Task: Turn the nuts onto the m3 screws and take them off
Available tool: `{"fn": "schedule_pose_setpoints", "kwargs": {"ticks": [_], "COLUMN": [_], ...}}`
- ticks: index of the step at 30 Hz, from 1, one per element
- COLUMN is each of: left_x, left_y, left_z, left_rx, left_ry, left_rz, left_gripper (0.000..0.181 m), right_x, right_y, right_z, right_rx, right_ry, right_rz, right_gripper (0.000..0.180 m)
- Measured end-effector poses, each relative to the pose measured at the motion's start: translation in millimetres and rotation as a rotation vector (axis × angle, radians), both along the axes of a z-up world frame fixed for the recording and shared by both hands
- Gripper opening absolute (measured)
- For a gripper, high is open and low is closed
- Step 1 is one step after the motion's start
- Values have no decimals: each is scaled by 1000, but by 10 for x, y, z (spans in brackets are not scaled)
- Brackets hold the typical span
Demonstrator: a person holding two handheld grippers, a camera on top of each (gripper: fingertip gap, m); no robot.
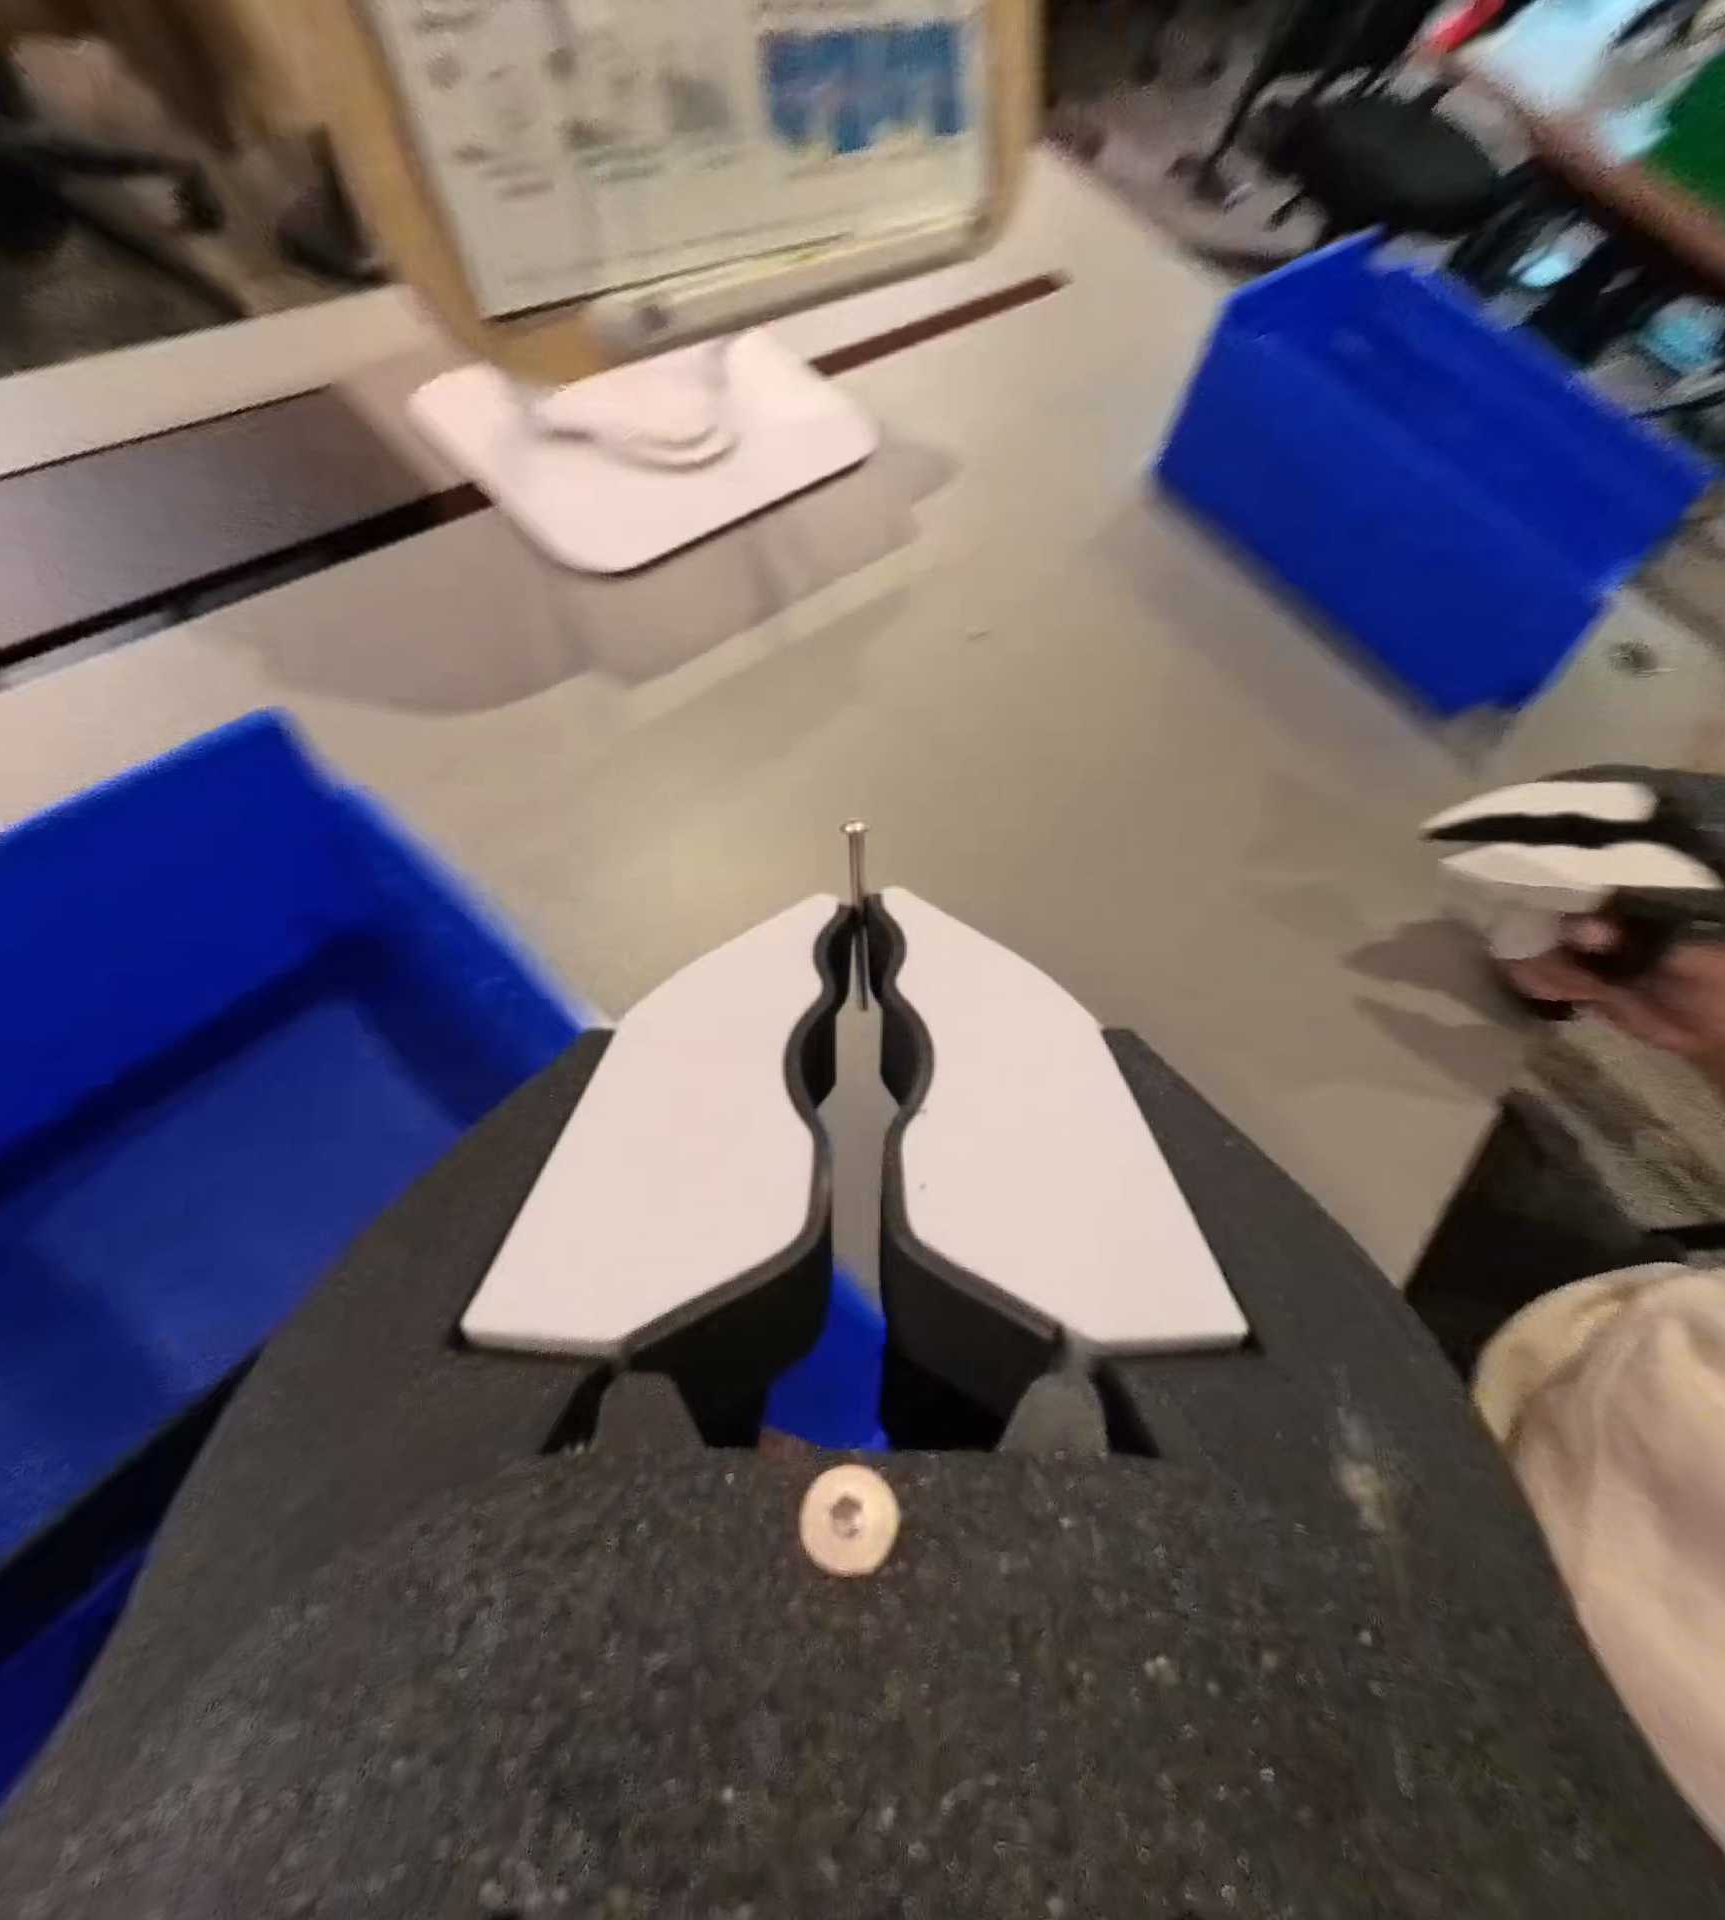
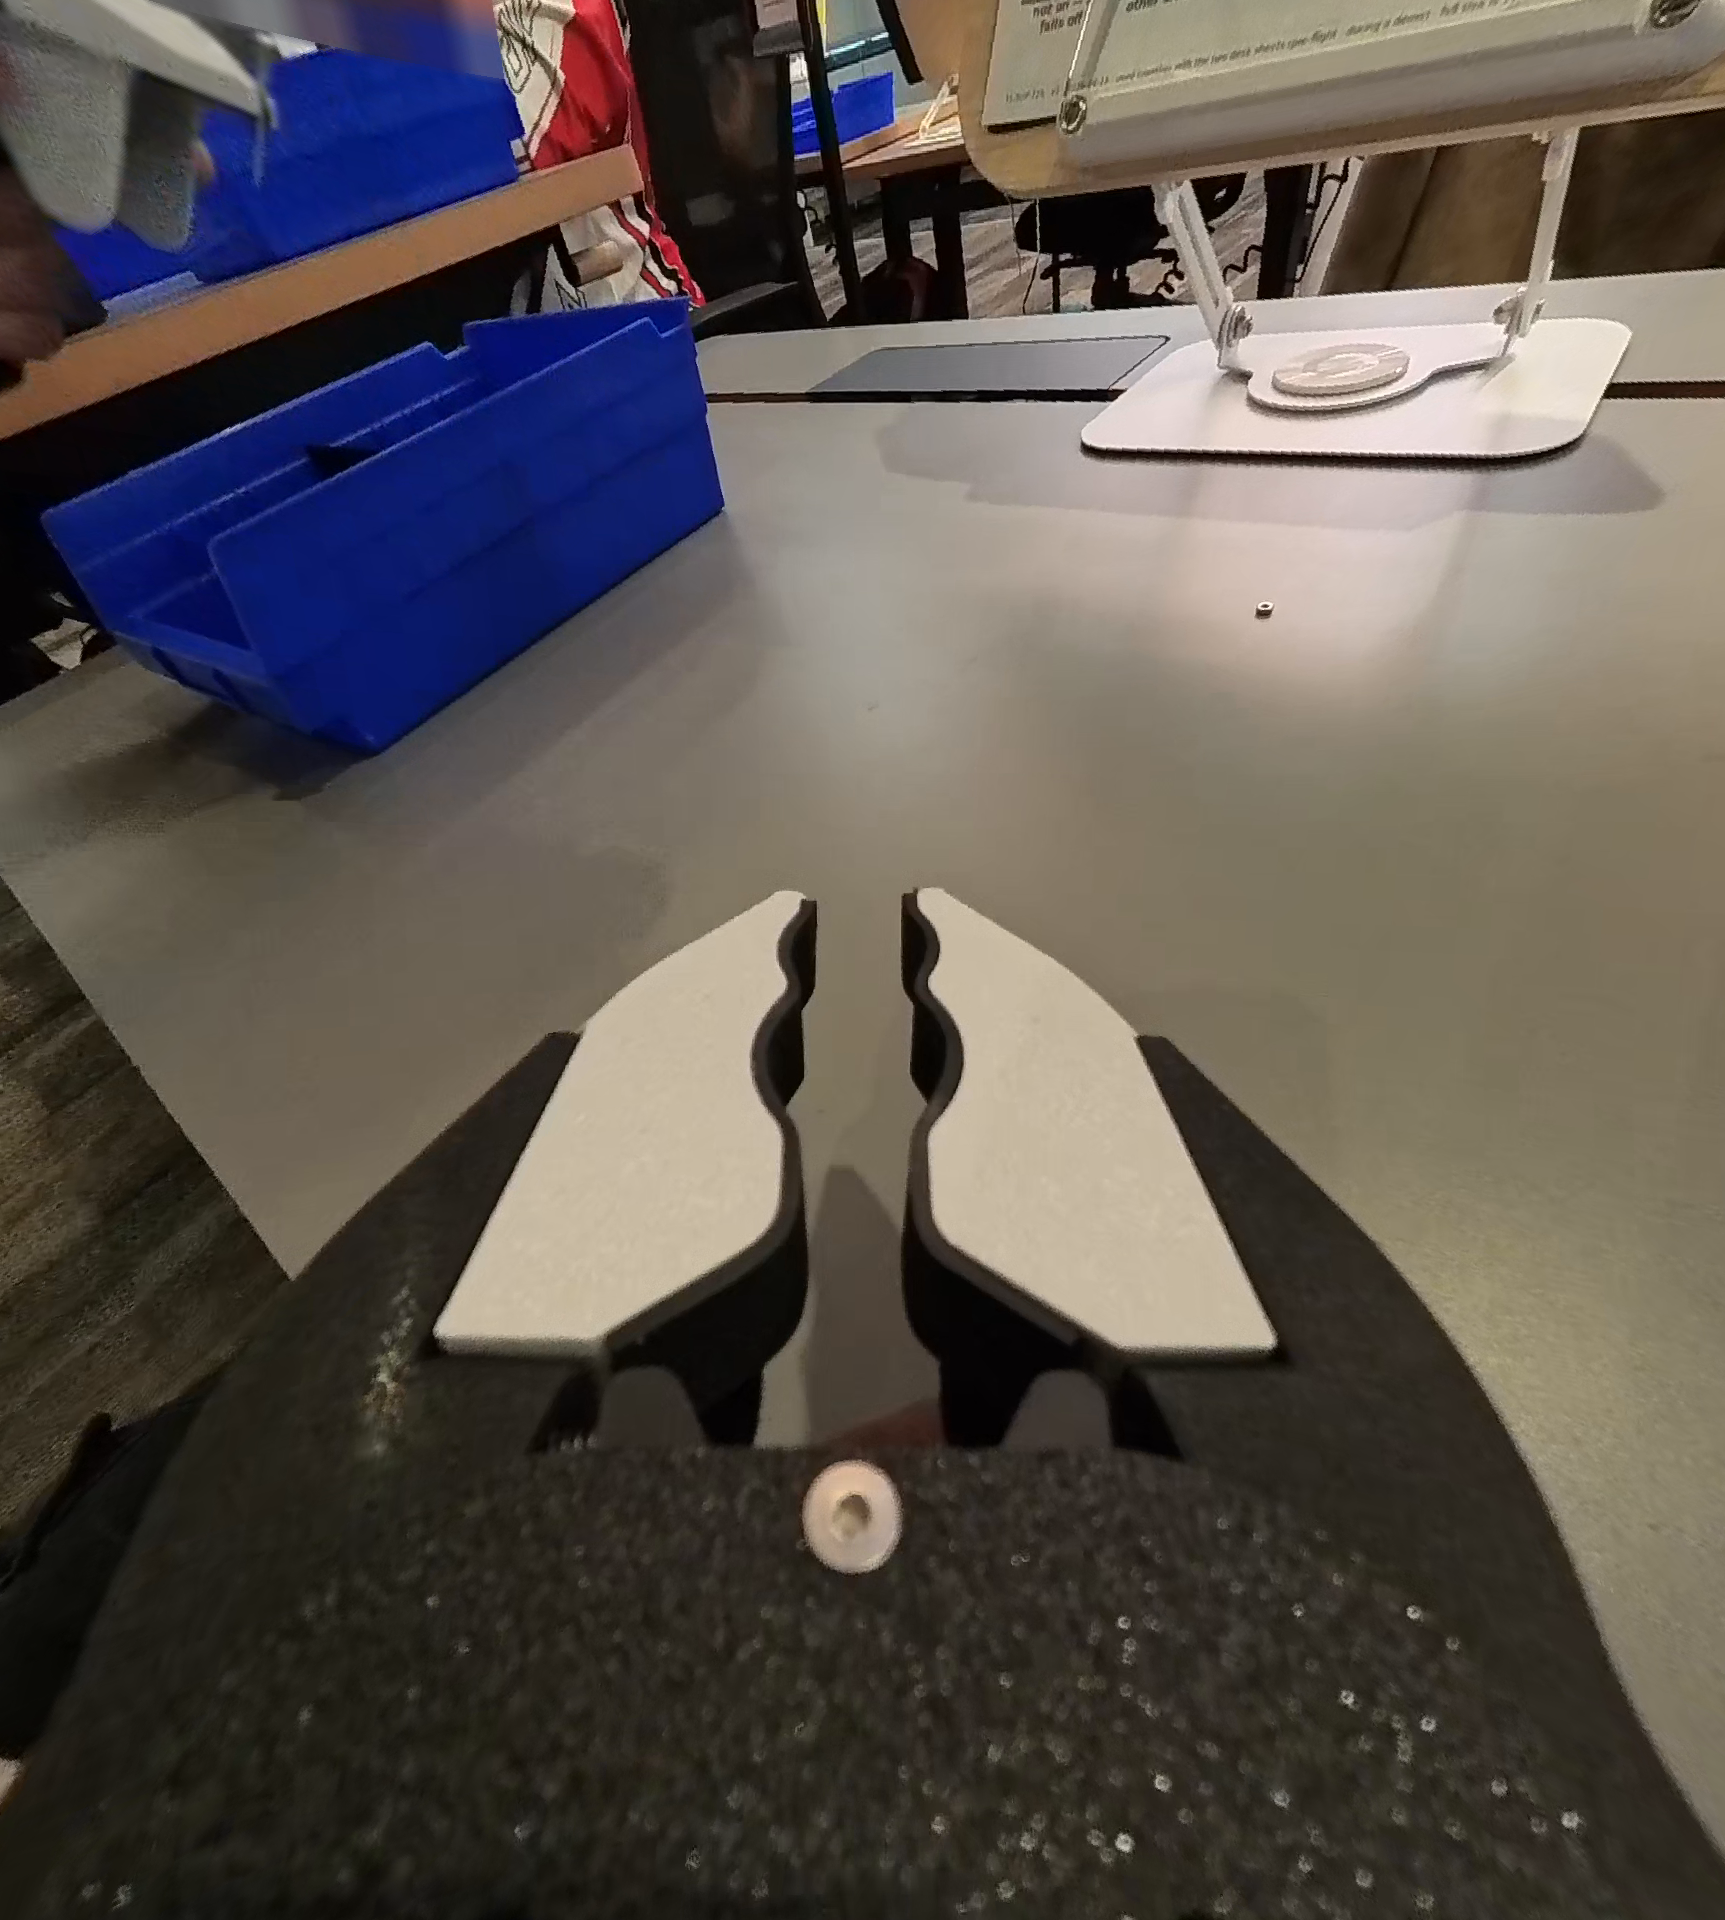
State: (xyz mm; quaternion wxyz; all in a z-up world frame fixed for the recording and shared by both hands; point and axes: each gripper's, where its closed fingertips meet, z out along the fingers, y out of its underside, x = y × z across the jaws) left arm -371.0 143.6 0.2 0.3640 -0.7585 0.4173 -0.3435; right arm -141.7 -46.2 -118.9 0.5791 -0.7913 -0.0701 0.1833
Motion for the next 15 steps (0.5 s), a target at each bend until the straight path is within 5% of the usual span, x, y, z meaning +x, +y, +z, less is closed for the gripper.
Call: {"fn": "schedule_pose_setpoints", "kwargs": {"ticks": [7,12,15], "left_x": [706,1215,1460], "left_y": [-920,-1361,-1582], "left_z": [-179,-236,-167], "left_rx": [-58,-141,-166], "left_ry": [-244,-408,-494], "left_rz": [-160,-350,-467], "left_gripper": [2,2,2], "right_x": [-150,-658,-692], "right_y": [-26,-148,-25], "right_z": [57,552,824], "right_rx": [35,120,146], "right_ry": [3,162,198], "right_rz": [102,484,515], "right_gripper": [15,11,10]}}
